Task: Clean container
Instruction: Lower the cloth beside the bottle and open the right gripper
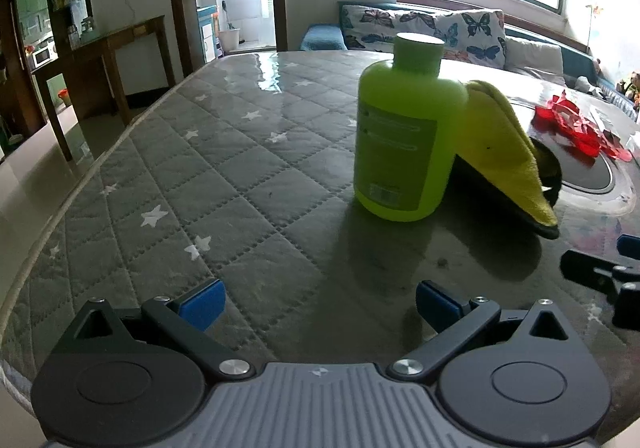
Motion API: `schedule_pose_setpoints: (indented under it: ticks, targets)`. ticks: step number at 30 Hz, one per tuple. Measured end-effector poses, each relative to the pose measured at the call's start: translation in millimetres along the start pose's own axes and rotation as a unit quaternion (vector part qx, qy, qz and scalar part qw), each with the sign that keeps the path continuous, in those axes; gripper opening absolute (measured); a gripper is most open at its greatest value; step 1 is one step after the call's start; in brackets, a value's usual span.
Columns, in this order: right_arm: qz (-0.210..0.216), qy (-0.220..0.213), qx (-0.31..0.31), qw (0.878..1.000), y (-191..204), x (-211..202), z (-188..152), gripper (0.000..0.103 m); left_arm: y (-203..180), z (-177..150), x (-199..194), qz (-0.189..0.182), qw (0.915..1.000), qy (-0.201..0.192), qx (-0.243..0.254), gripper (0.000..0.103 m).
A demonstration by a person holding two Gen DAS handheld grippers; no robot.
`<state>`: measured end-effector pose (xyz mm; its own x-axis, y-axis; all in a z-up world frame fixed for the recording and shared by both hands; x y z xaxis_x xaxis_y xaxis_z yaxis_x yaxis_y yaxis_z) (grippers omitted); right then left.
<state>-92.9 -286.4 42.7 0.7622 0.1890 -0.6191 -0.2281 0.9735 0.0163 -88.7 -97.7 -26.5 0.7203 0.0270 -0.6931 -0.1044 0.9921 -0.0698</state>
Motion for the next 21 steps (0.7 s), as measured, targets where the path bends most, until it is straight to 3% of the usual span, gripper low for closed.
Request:
schedule_pose_setpoints:
  ticks: [21]
  targets:
    - [-0.044, -0.001, 0.029, 0.999, -50.5, 24.8, 9.0, 0.103, 34.9, 25.7, 30.1, 0.024, 0.9996, -0.015, -0.005, 0.103]
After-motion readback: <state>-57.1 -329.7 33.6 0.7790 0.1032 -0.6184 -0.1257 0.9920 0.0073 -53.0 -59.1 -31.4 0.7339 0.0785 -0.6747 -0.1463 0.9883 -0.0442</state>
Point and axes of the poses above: each gripper's, at about its wrist camera, not at the fingertips, and x roughly the way its jaws point, y to its left, z to its top, the point moved 6 cm from there along x, roughly the way its jaws point, and after that the axes turned 8 degrees about -x, right-handed, at the moved point
